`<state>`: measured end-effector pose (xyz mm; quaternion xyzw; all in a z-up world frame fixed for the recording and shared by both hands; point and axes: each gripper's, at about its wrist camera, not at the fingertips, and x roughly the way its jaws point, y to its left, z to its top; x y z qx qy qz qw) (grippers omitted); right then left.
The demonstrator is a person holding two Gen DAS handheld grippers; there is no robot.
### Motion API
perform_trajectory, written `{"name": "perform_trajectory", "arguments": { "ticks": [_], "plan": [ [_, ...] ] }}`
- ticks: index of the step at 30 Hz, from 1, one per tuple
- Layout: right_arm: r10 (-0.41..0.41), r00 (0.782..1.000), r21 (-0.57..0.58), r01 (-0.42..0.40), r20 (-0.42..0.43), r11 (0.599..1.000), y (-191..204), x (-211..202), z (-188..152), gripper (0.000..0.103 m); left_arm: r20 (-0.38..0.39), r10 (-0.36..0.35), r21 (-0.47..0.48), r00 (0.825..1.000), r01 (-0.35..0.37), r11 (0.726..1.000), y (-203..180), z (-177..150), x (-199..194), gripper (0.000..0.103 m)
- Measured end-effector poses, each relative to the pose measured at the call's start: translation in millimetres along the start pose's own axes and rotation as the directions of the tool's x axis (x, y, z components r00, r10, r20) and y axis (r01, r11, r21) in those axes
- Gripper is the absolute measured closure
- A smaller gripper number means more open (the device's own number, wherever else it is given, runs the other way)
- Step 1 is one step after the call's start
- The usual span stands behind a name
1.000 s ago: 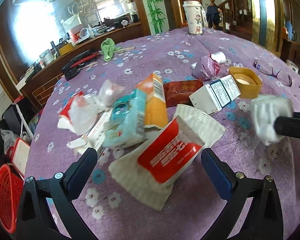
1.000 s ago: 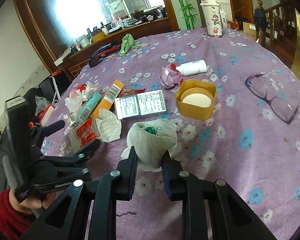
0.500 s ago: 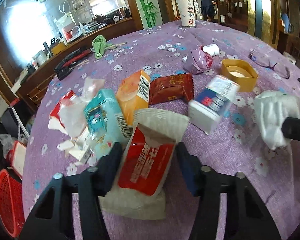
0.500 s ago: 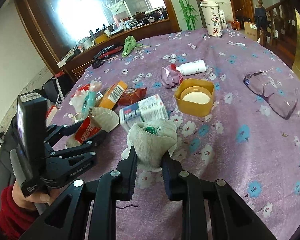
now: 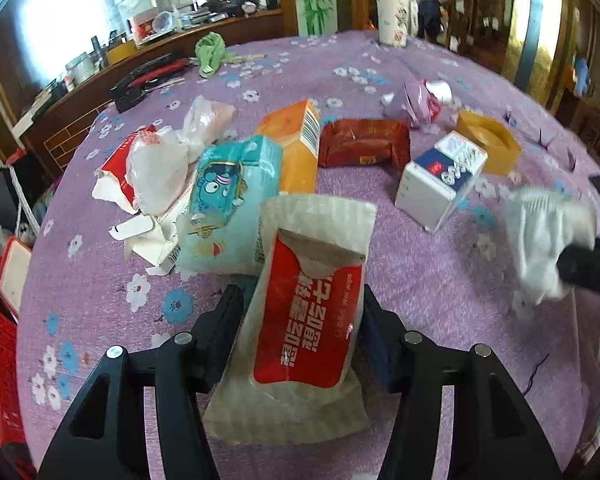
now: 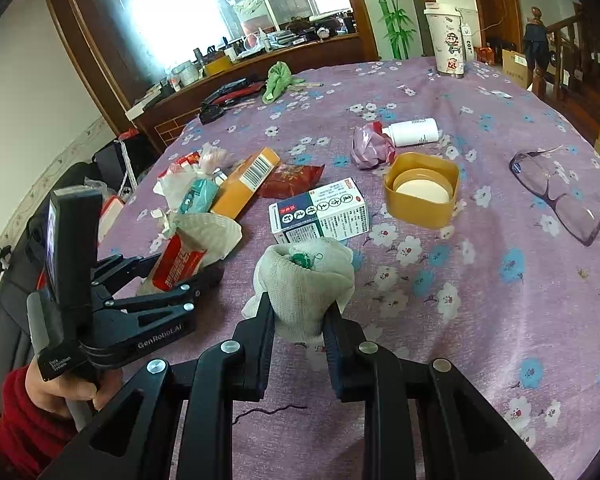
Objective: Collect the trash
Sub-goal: 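Grasp the white cloth with the right tool while the left tool grasps the red wet-wipe pack, then carry both items to the red basket and open both tools to drop them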
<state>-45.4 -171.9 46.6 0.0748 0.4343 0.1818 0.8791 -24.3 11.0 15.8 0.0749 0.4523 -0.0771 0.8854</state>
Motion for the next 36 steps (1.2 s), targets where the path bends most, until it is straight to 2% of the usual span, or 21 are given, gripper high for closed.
{"name": "perform_trajectory", "arguments": {
  "ticks": [4,11,19,29,36],
  "plan": [
    [-0.042,0.999,-0.030,0.042,-0.010,0.999,3.6,5.5,0.4,0.079,0.016,-0.020,-0.031,1.000,0.020,0.999,2.4,-4.0,-5.0,0.062],
    [-0.110,0.994,-0.101,0.107,-0.026,0.989,21.3,18.3,-1.9,0.079,0.099,-0.027,-0.097,0.995,0.037,0.995,13.8,-15.6,-34.3,0.062],
    [-0.164,0.987,-0.209,0.159,-0.002,0.965,54.3,22.4,1.8,0.079,0.164,0.006,-0.159,0.986,0.020,0.987,38.0,-26.6,-63.8,0.062],
    [-0.132,0.991,-0.264,0.126,-0.005,0.956,87.7,27.0,10.0,0.079,0.181,0.056,-0.206,0.982,-0.018,0.978,67.1,-41.3,-79.8,0.062],
    [-0.046,0.999,-0.281,0.037,-0.025,0.959,111.9,28.4,19.9,0.079,0.194,0.088,-0.243,0.977,-0.039,0.969,88.1,-50.5,-92.3,0.062]
  ]
}}
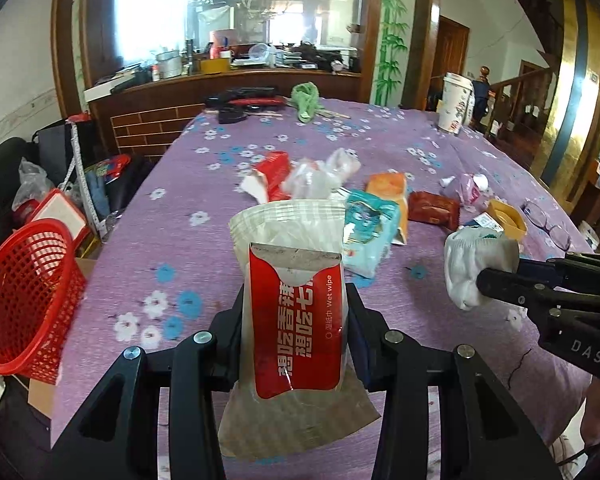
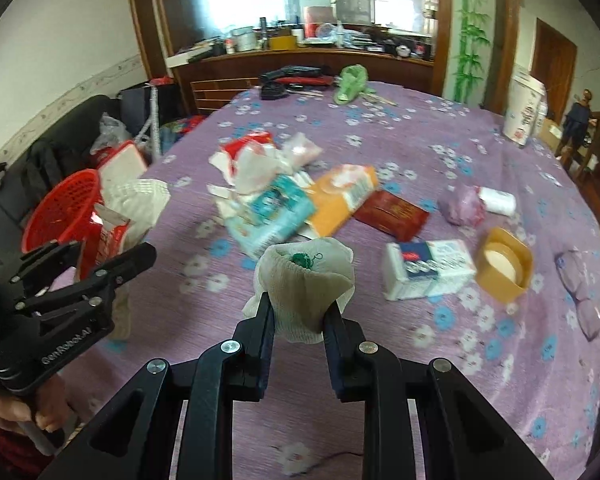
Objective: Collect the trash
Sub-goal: 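Carry both items to the red basket and open both tools to drop them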
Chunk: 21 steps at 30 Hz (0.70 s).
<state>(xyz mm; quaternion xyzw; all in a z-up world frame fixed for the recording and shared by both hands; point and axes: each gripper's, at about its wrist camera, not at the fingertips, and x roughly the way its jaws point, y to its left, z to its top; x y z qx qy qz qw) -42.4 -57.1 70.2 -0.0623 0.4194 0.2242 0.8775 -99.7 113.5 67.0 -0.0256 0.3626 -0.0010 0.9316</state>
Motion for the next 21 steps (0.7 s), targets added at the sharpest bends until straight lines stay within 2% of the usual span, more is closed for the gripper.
{"name": "perform_trajectory", "arguments": {
  "ticks": [5,12,21],
  "plan": [
    [0.046,0.999,-0.026,-0.046,0.001,0.999,19.5,1.1,11.3,0.079,0.022,0.024,-0.035,0.999,-0.023,0.999,22.6,1.7,-12.7,0.061],
    [0.111,0.994,-0.089,-0.111,-0.004,0.990,61.7,4.7,34.8,0.078,0.062,0.091,-0.118,0.994,-0.083,0.989,73.8,6.2,-37.6,0.061],
    [0.211,0.977,-0.190,-0.210,-0.016,0.959,137.5,15.3,65.9,0.078,0.081,0.234,-0.245,0.969,-0.209,0.947,162.4,3.1,-67.4,0.061]
  ]
}}
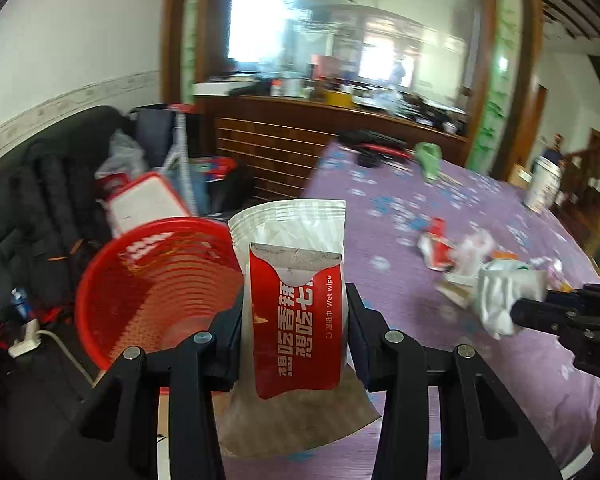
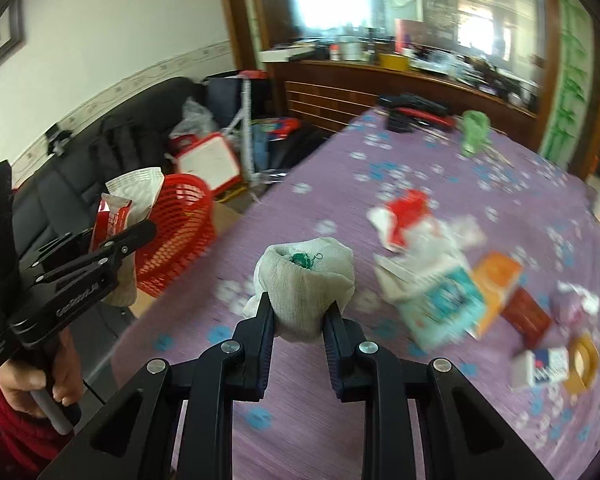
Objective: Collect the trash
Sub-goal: 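Carry both items to the red basket and open both tools to drop them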
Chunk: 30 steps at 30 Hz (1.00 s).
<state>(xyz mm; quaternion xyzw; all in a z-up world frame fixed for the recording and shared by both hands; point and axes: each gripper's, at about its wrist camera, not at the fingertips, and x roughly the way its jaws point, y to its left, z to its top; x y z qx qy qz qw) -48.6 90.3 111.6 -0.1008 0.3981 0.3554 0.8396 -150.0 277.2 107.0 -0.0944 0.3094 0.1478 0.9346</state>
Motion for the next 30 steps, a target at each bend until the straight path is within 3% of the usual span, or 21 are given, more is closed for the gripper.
{"name": "perform_trajectory", "arguments": {
  "ticks": [7,12,23,27,30],
  "plan": [
    [0.104,0.994,-0.051,-0.105,-0.023,0.993,53.1,28.0,33.6,0.078,-0.004,0.095,-0.065,0.995,-0.095,0.993,64.7,3.2,4.0,0.061],
    [0.163,0.985,-0.070,-0.167,-0.057,0.984,84.1,57.0,54.6,0.078,-0.036,0.121,-0.099,0.992,-0.124,0.987,96.4,-0.8,14.5,0.061],
    [0.175,0.978,-0.056,-0.182,-0.114,0.982,114.4,116.9,82.2,0.073,-0.064,0.122,-0.121,0.990,-0.129,0.984,116.1,-3.4,32.2,0.060],
    [0.188,0.977,-0.040,-0.193,-0.100,0.980,114.8,122.3,89.8,0.069,-0.054,0.121,-0.141,0.991,-0.127,0.982,120.1,-0.9,32.1,0.044],
    [0.202,0.976,-0.024,-0.205,-0.080,0.979,107.1,112.2,88.8,0.066,-0.037,0.120,-0.143,0.992,-0.125,0.982,119.1,0.1,28.1,0.041]
  ]
}}
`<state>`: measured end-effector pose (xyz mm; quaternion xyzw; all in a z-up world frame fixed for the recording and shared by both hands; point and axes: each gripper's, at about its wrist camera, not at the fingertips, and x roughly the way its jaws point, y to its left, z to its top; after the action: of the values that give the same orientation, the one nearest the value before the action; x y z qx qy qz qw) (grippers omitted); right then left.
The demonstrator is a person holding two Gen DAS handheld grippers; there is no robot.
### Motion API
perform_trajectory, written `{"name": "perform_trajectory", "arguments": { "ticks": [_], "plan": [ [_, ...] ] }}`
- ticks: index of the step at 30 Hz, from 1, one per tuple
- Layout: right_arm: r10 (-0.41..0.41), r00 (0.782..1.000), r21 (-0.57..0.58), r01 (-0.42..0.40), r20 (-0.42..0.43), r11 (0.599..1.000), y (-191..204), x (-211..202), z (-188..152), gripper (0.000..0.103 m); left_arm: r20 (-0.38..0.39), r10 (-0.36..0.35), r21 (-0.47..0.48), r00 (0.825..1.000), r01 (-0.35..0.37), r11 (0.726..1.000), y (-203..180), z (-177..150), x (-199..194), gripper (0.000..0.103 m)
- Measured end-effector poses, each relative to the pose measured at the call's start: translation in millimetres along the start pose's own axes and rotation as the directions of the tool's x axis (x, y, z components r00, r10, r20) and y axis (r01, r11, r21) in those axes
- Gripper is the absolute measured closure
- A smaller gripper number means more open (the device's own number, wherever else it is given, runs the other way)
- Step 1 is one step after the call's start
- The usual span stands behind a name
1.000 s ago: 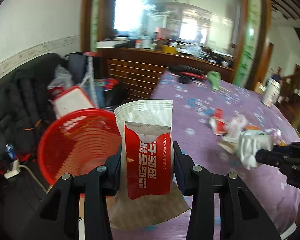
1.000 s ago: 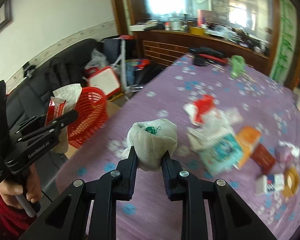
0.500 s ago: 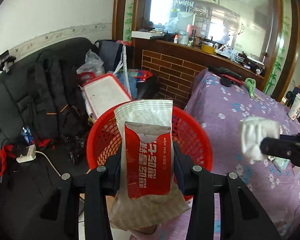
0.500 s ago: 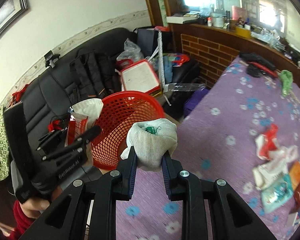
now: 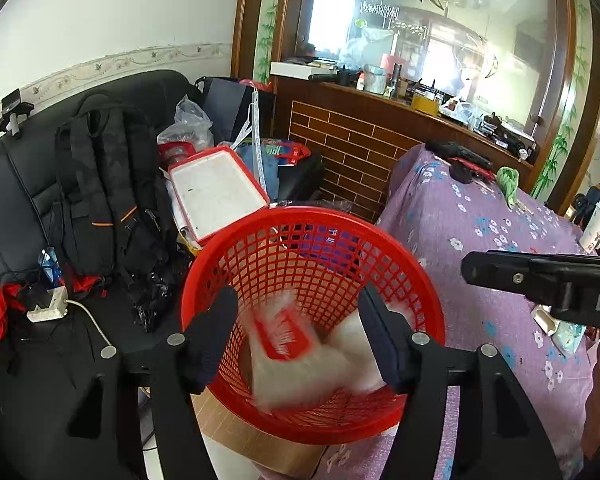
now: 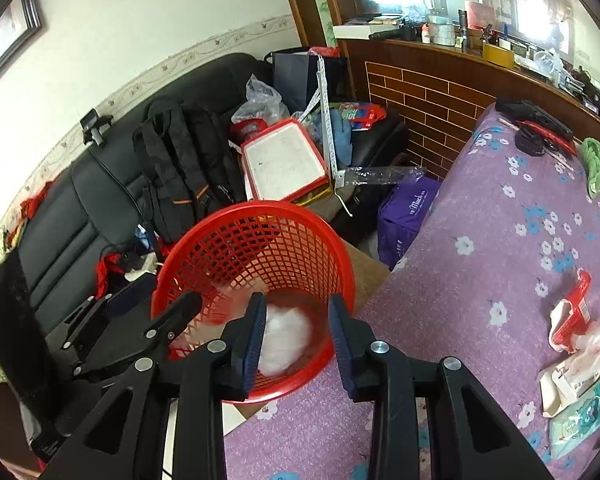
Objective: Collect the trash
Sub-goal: 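Carry both items to the red basket and open both tools to drop them, then return both tools to the table toward the teal tissue pack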
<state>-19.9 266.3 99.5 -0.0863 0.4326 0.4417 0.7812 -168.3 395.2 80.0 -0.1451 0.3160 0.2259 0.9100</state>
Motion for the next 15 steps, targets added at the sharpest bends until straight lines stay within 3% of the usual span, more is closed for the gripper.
{"name": "perform_trajectory", "arguments": {
  "ticks": [6,10,15],
  "plan": [
    [-0.046,0.998,0.031,0.045,0.043,0.999,-20.6,-35.2,-23.7,0.043,0.010,-0.029,-0.005,1.000,0.029,1.000,-11.6,-5.0,-11.6,0.039],
    [-0.129,0.989,0.052,0.126,0.070,0.991,-42.0,-62.5,-50.3,0.039,0.030,-0.054,0.011,0.998,0.054,0.998,-34.9,-13.1,-25.0,0.024],
    [-0.214,0.973,0.107,0.205,0.081,0.973,-74.7,-94.3,-87.9,0.036,0.020,-0.107,0.073,0.994,0.105,0.992,-73.0,-24.7,-31.4,0.024]
  ]
}}
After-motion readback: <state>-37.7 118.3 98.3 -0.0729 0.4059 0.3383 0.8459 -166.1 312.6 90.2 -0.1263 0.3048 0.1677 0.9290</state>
